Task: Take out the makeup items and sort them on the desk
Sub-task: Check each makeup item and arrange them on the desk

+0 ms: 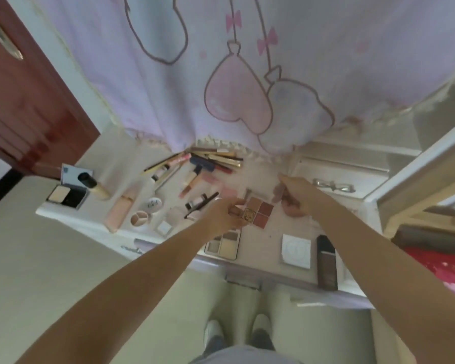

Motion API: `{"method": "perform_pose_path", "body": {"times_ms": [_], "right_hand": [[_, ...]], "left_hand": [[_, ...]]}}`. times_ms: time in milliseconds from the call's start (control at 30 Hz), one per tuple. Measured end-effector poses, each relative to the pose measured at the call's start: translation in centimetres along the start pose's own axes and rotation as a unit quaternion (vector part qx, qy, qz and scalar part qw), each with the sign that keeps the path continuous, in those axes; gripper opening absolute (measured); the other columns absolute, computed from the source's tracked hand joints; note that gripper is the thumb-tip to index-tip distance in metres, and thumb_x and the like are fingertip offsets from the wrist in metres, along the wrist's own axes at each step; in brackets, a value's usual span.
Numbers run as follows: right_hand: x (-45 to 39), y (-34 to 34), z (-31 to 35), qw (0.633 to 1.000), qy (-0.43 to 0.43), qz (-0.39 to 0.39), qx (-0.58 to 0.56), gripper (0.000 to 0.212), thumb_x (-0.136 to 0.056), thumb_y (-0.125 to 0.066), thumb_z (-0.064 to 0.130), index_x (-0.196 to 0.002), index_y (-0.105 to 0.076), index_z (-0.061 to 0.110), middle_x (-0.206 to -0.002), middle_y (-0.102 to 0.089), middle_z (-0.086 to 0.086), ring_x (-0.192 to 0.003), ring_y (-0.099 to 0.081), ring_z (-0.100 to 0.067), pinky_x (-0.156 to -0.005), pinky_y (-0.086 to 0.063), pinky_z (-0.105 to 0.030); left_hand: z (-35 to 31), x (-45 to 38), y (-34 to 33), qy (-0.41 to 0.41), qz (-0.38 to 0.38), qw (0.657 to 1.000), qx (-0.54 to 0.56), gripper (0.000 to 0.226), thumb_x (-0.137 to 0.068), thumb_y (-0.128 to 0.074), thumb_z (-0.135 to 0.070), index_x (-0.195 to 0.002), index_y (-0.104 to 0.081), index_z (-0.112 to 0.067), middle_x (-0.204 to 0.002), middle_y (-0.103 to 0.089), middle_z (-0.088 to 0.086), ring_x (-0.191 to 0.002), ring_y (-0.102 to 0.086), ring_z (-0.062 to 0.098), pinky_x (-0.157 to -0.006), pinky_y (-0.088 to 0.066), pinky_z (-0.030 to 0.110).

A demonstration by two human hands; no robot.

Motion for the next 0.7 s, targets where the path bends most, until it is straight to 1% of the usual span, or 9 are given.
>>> {"method": "perform_pose_path", "body": {"times_ms": [67,133,200,267,300,400,500,633,700], "right_hand": [[-0.9,-0.5,-3.1,0.999,-0.038,-0.004,0.028,0.038,-0.095,-0.041,0.033,-0.069,-0.051,0.008,-0.055,-0.06,-0.011,-0.03,-0.041,-0.01,-0.03,-0.024,-0.011],[-1.3,-1.4,-5.6,0.996,-0.069,0.02,0.059,0.027,-0.096,-0.04,0.025,-0.075,-0.046,0.008,-0.049,-0.062,-0.008,-0.031,-0.042,-0.01,-0.032,-0.025,-0.012],[-1.6,-2.2,-7.6,0.991,-0.093,0.049,0.085,0.021,-0.095,-0.037,0.017,-0.076,-0.044,0.009,-0.05,-0.061,-0.006,-0.027,-0.042,-0.007,-0.033,-0.025,-0.012],[-2.1,-2.6,-9.0,0.987,-0.105,0.06,0.109,0.023,-0.095,-0.035,0.013,-0.074,-0.043,0.01,-0.053,-0.061,-0.006,-0.028,-0.045,-0.006,-0.033,-0.026,-0.012],[-2.4,-2.6,-9.4,0.985,-0.101,0.06,0.124,0.024,-0.096,-0.033,0.011,-0.074,-0.043,0.01,-0.053,-0.061,-0.006,-0.03,-0.047,-0.008,-0.035,-0.028,-0.014],[-3.2,-3.0,-9.7,0.977,-0.063,0.068,0.192,0.021,-0.097,-0.03,0.011,-0.082,-0.044,0.005,-0.064,-0.059,-0.007,-0.029,-0.05,-0.006,-0.035,-0.032,-0.015],[-3.9,-3.3,-9.6,0.965,-0.031,0.075,0.25,0.018,-0.097,-0.03,0.012,-0.09,-0.044,0.003,-0.077,-0.062,-0.011,-0.041,-0.055,-0.013,-0.037,-0.036,-0.016],[-4.8,-3.4,-9.4,0.948,0.012,0.045,0.315,0.031,-0.096,-0.031,0.012,-0.068,-0.044,0.008,-0.079,-0.062,-0.015,-0.046,-0.052,-0.018,-0.032,-0.036,-0.013],[-5.1,-3.3,-9.4,0.94,0.028,0.025,0.339,0.029,-0.096,-0.033,0.013,-0.073,-0.048,0.004,-0.079,-0.061,-0.017,-0.045,-0.051,-0.019,-0.046,-0.042,-0.021]], "left_hand": [[2.7,0.0,-1.2,0.025,-0.011,0.998,-0.065,0.052,-0.075,-0.068,0.009,-0.124,-0.053,0.004,-0.064,-0.058,-0.007,-0.064,-0.06,0.008,-0.077,-0.05,0.022],[5.0,0.3,-2.5,0.065,-0.012,0.994,-0.092,0.053,-0.076,-0.069,0.004,-0.126,-0.053,-0.002,-0.067,-0.051,-0.006,-0.073,-0.053,0.013,-0.069,-0.044,0.01],[6.7,0.6,-3.6,0.102,-0.012,0.989,-0.108,0.053,-0.078,-0.067,0.0,-0.128,-0.053,-0.008,-0.065,-0.047,-0.007,-0.07,-0.052,0.007,-0.059,-0.039,0.005],[7.8,0.9,-4.4,0.118,-0.018,0.984,-0.133,0.052,-0.079,-0.065,-0.003,-0.129,-0.052,-0.011,-0.066,-0.054,-0.005,-0.059,-0.053,-0.006,-0.059,-0.037,0.003],[8.1,1.0,-4.7,0.122,-0.024,0.983,-0.137,0.052,-0.08,-0.064,-0.003,-0.13,-0.051,-0.011,-0.073,-0.062,0.003,-0.06,-0.055,-0.006,-0.063,-0.041,0.005],[8.3,1.2,-5.7,0.136,-0.036,0.978,-0.156,0.051,-0.081,-0.061,-0.003,-0.131,-0.049,-0.008,-0.103,-0.066,0.02,-0.083,-0.061,0.021,-0.081,-0.049,0.026],[8.7,1.4,-6.5,0.144,-0.048,0.971,-0.184,0.043,-0.083,-0.057,-0.004,-0.126,-0.052,-0.004,-0.099,-0.066,0.016,-0.085,-0.062,0.024,-0.082,-0.052,0.031],[8.9,1.3,-7.1,0.153,-0.059,0.964,-0.209,0.029,-0.086,-0.054,-0.006,-0.115,-0.057,0.0,-0.105,-0.066,0.018,-0.094,-0.064,0.031,-0.082,-0.052,0.034],[8.8,1.1,-7.2,0.154,-0.065,0.958,-0.233,0.024,-0.087,-0.053,-0.007,-0.109,-0.058,0.0,-0.105,-0.065,0.017,-0.096,-0.062,0.031,-0.08,-0.049,0.034]]}}
Point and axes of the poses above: each hand's wrist, its own x-axis away from the middle knuckle, its own y-axis out of the back of the hand, z = x × y, the point moved 6 cm from there along -x, towards the middle knuckle
